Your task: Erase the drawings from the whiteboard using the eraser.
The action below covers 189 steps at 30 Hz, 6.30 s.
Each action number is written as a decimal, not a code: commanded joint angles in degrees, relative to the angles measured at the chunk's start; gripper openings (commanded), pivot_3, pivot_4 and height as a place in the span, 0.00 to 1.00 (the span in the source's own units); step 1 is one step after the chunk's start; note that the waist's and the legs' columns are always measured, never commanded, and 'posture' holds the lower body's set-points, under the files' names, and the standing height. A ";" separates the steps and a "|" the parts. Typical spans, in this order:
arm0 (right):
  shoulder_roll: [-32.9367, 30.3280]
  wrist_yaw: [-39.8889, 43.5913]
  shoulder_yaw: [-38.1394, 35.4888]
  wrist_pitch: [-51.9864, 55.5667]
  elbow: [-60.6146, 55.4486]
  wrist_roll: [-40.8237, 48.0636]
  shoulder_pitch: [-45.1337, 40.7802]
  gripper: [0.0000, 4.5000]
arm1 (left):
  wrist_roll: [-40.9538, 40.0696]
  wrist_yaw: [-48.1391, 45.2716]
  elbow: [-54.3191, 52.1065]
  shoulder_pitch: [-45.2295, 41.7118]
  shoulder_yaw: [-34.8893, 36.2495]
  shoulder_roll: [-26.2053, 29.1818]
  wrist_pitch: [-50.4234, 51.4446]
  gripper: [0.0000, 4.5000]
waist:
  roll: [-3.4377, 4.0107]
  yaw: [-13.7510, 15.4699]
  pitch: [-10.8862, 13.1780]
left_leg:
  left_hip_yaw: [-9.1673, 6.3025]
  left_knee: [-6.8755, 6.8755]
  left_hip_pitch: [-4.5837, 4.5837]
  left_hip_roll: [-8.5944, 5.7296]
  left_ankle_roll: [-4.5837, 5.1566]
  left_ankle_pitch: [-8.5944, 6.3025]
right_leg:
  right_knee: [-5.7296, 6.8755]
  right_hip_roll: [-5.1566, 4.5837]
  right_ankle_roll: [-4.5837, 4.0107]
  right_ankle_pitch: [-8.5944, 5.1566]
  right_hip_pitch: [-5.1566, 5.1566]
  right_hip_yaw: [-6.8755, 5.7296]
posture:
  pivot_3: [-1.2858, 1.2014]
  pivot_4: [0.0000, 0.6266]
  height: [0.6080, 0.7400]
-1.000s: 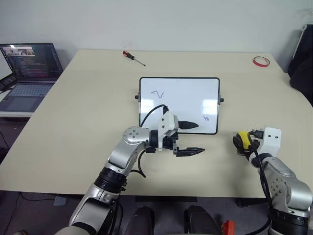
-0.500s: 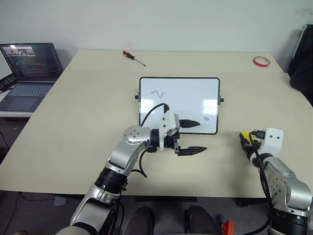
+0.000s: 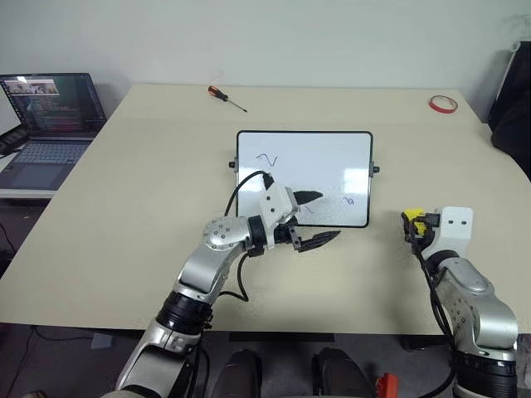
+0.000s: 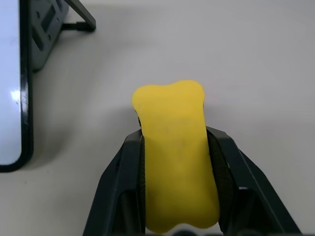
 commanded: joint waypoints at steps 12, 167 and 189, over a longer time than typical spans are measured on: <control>2.14 4.35 7.63 -17.01 1.11 -3.03 -7.21 0.29 | 4.52 6.33 -1.43 4.03 -0.32 -0.79 -2.52 1.00 | 0.00 0.06 0.00 | -0.02 0.01 0.00 0.00 0.00 0.00 | 0.01 0.00 0.00 0.00 0.01 -0.04 | 0.52 0.24 1.00; 15.23 22.35 27.95 -31.78 59.31 -19.99 -48.06 0.29 | 5.55 30.97 -10.88 12.15 13.71 -8.66 -0.37 1.00 | -0.02 -0.15 -0.02 | -0.06 0.07 -0.01 0.01 -0.01 0.00 | 0.09 -0.06 -0.02 0.03 -0.08 -0.11 | 0.52 0.24 1.00; 9.68 29.26 31.11 -33.64 63.61 -22.01 -49.71 0.29 | 4.45 30.87 -17.15 20.46 12.56 -8.25 1.58 1.00 | -0.01 -0.06 -0.03 | -0.13 0.06 0.09 0.03 -0.07 0.04 | 0.13 -0.03 -0.09 0.07 0.04 -0.19 | 0.52 0.24 1.00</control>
